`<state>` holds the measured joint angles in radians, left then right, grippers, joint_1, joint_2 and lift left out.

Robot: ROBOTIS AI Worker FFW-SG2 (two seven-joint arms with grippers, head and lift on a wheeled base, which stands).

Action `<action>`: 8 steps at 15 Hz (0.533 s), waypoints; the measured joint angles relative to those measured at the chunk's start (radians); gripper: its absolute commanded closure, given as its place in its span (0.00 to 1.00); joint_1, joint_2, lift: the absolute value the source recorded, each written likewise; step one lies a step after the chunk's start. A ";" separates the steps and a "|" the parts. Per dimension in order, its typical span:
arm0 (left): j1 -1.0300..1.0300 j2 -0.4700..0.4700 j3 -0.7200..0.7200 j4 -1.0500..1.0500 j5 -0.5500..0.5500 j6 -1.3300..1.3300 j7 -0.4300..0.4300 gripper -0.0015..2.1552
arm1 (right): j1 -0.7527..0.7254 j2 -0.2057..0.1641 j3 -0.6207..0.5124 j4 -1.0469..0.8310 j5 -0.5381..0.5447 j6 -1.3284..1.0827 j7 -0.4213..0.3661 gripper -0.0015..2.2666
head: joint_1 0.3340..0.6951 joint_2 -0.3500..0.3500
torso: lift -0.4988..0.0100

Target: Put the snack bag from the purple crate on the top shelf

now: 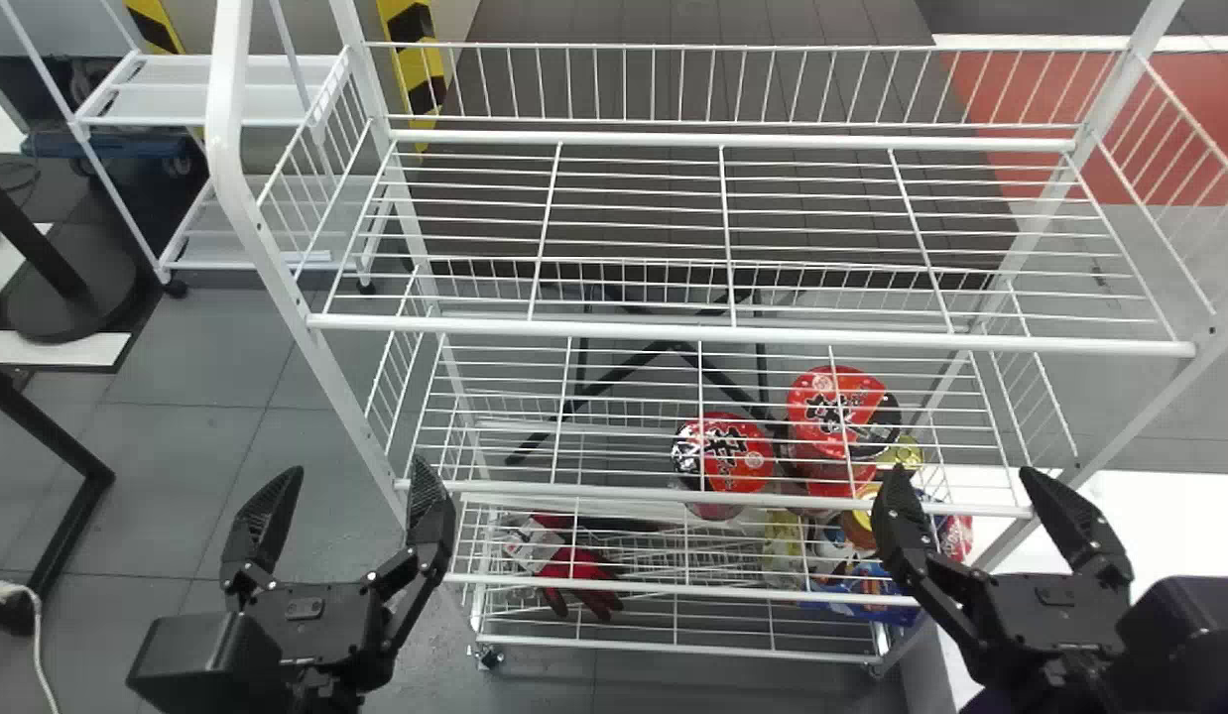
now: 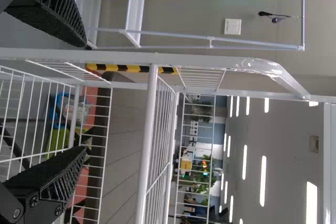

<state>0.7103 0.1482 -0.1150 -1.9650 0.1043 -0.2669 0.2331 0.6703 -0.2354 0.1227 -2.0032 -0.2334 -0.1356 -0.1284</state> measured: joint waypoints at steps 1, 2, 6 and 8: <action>0.000 0.000 0.000 0.000 0.000 0.001 0.000 0.05 | 0.000 -0.001 0.000 0.000 0.000 0.000 0.001 0.00 | 1.00 0.54 | 0.66; -0.001 0.000 0.000 0.000 0.000 0.002 0.000 0.05 | 0.001 -0.001 0.000 0.000 0.000 0.000 0.001 0.00 | 1.00 0.54 | 0.66; -0.002 0.001 -0.004 0.000 -0.002 0.006 0.000 0.05 | 0.001 -0.006 0.000 0.000 0.000 0.003 0.001 0.00 | 1.00 0.54 | 0.63; -0.003 -0.002 -0.010 0.001 -0.008 0.011 0.000 0.05 | -0.001 -0.014 0.001 0.002 0.000 0.005 -0.001 0.00 | 1.00 0.53 | 0.61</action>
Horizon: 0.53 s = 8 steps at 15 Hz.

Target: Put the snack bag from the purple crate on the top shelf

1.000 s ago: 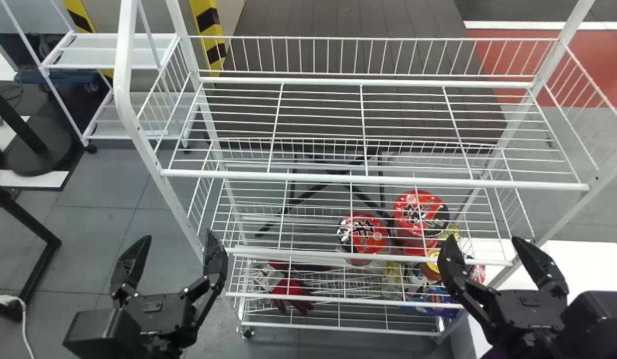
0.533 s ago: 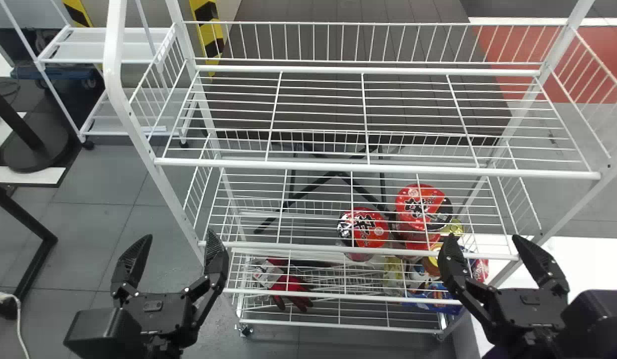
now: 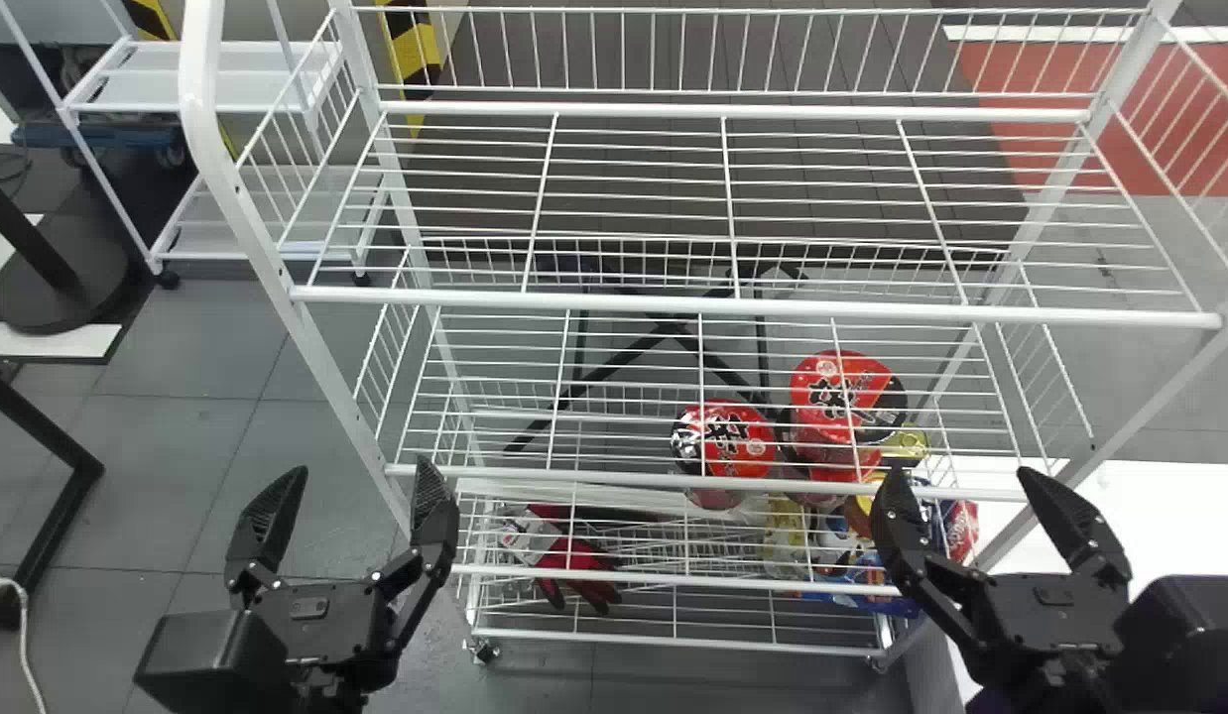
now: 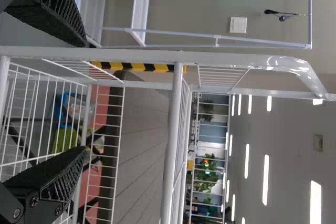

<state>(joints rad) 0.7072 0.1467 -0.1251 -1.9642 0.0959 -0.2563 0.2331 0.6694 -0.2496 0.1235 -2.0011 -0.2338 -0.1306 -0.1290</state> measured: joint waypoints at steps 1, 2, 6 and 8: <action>-0.002 -0.003 -0.004 0.001 -0.006 0.004 0.000 0.05 | -0.003 -0.009 0.001 0.004 -0.002 0.000 -0.002 0.00 | 1.00 0.52 | 0.60; -0.003 -0.005 -0.008 0.002 -0.010 0.007 0.000 0.05 | -0.006 -0.015 0.002 0.006 -0.003 -0.001 -0.003 0.00 | 1.00 0.51 | 0.59; 0.001 -0.006 -0.012 0.000 -0.014 0.008 0.002 0.05 | -0.007 -0.021 0.007 0.008 -0.004 -0.004 -0.003 0.00 | 1.00 0.51 | 0.56; 0.003 -0.006 -0.013 0.000 -0.014 0.006 0.002 0.05 | -0.006 -0.022 0.007 0.008 -0.005 -0.005 -0.003 0.00 | 1.00 0.51 | 0.55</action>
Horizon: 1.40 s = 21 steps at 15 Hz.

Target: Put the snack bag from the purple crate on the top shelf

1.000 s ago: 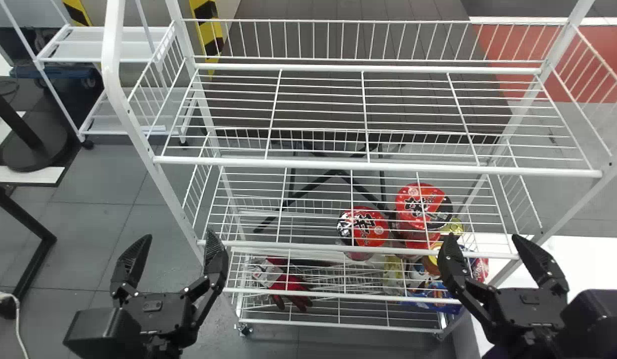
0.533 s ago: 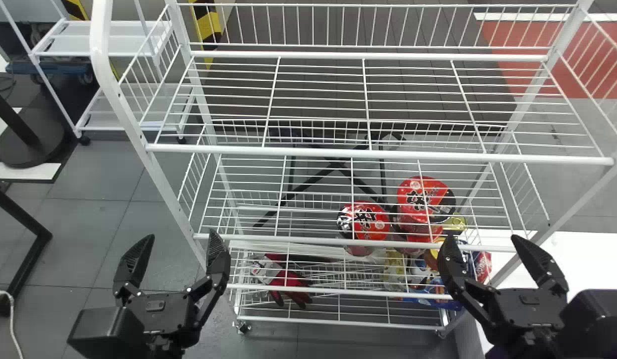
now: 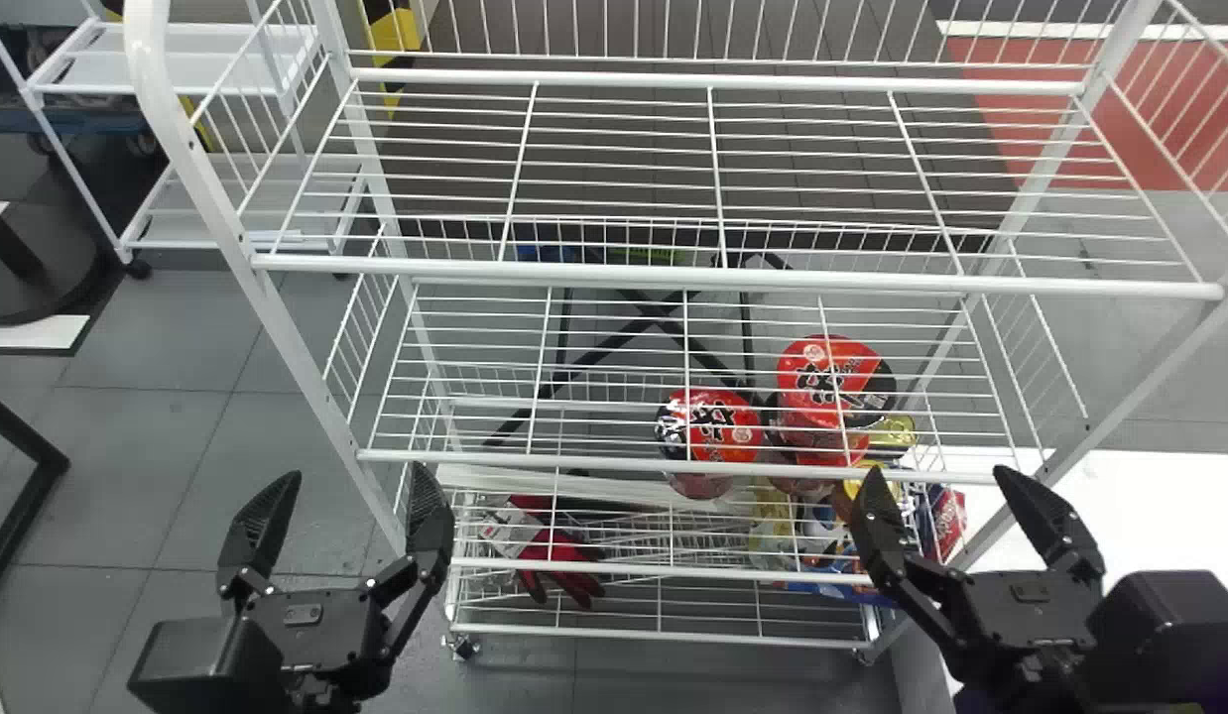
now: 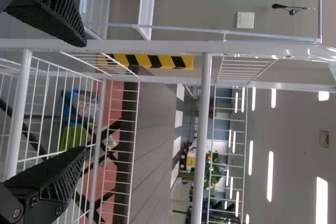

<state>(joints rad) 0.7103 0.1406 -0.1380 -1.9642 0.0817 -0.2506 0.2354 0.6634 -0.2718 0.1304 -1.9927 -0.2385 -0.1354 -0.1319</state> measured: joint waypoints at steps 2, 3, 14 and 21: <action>0.001 0.000 -0.001 0.001 0.000 -0.002 0.001 0.05 | 0.002 -0.001 0.001 0.000 0.000 -0.001 0.000 0.00 | 1.00 0.51 | 0.53; 0.002 0.000 -0.002 0.001 0.000 -0.003 0.002 0.05 | 0.002 -0.001 0.001 0.000 0.001 -0.002 0.000 0.00 | 1.00 0.51 | 0.52; 0.010 0.007 -0.003 0.007 0.000 -0.038 0.002 0.05 | 0.011 0.018 0.007 -0.009 0.020 -0.003 0.001 0.00 | 1.00 0.52 | 0.44; 0.023 0.016 -0.003 0.008 0.000 -0.081 0.007 0.05 | 0.034 0.037 0.008 -0.036 0.044 -0.001 0.001 0.00 | 1.00 0.54 | 0.38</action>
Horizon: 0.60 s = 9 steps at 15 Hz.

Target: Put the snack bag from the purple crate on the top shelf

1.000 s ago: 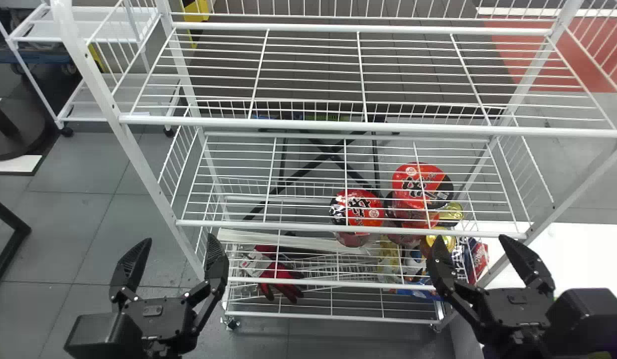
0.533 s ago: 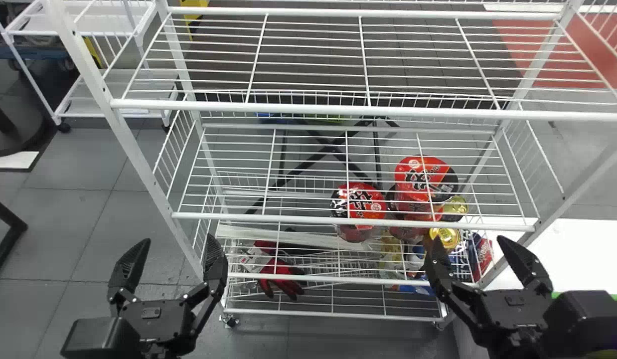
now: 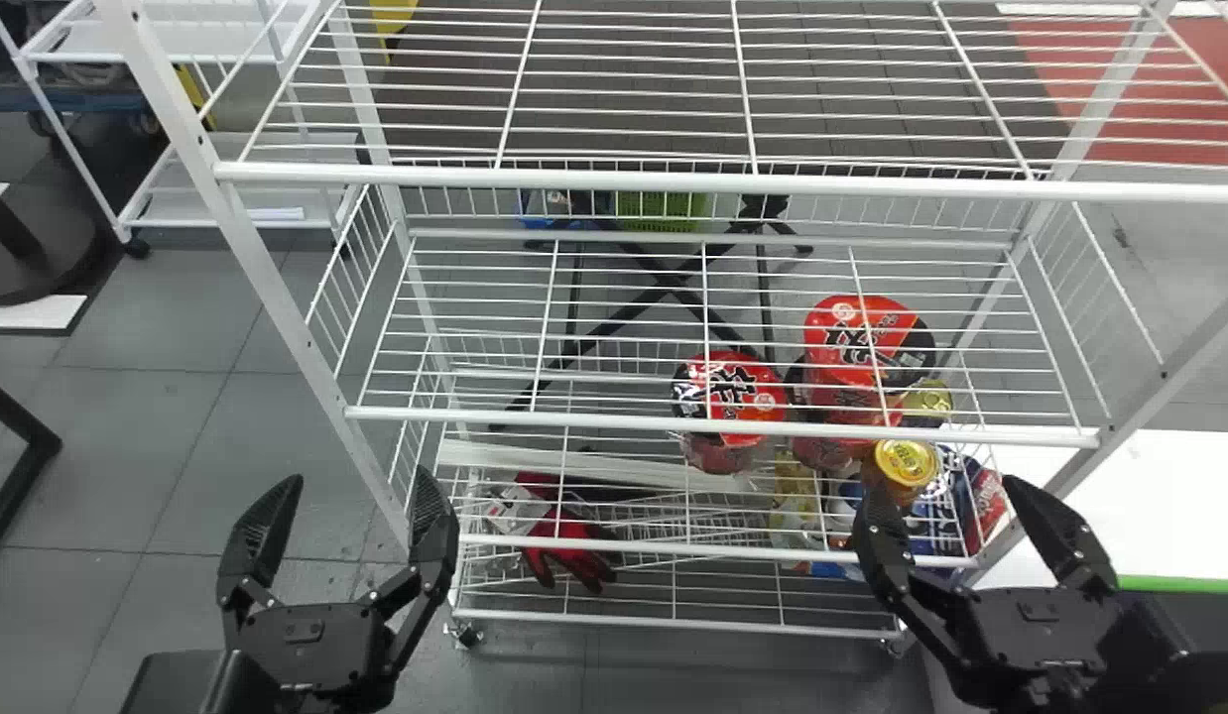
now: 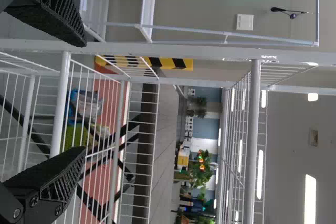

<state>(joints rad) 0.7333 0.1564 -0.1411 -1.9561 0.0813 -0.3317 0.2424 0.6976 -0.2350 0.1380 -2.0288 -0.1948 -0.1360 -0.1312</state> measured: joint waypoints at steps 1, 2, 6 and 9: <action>0.000 0.000 0.000 0.001 0.000 0.000 0.000 0.05 | 0.000 0.000 0.000 0.001 0.000 0.000 -0.001 0.00 | 1.00 0.54 | 0.37; 0.000 0.000 0.000 0.002 0.000 0.002 0.000 0.05 | 0.000 -0.001 0.000 0.004 0.000 0.000 -0.001 0.00 | 1.00 0.54 | 0.37; -0.005 -0.002 0.000 -0.001 0.001 0.020 0.000 0.05 | -0.008 -0.010 -0.002 0.011 -0.006 0.000 -0.006 0.00 | 1.00 0.53 | 0.33; -0.008 -0.004 -0.001 -0.005 0.001 0.032 0.000 0.05 | -0.015 -0.015 -0.002 0.016 -0.012 0.000 -0.007 0.00 | 1.00 0.53 | 0.31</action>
<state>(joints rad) 0.7257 0.1529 -0.1417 -1.9612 0.0824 -0.2994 0.2423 0.6829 -0.2499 0.1361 -2.0132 -0.2068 -0.1357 -0.1381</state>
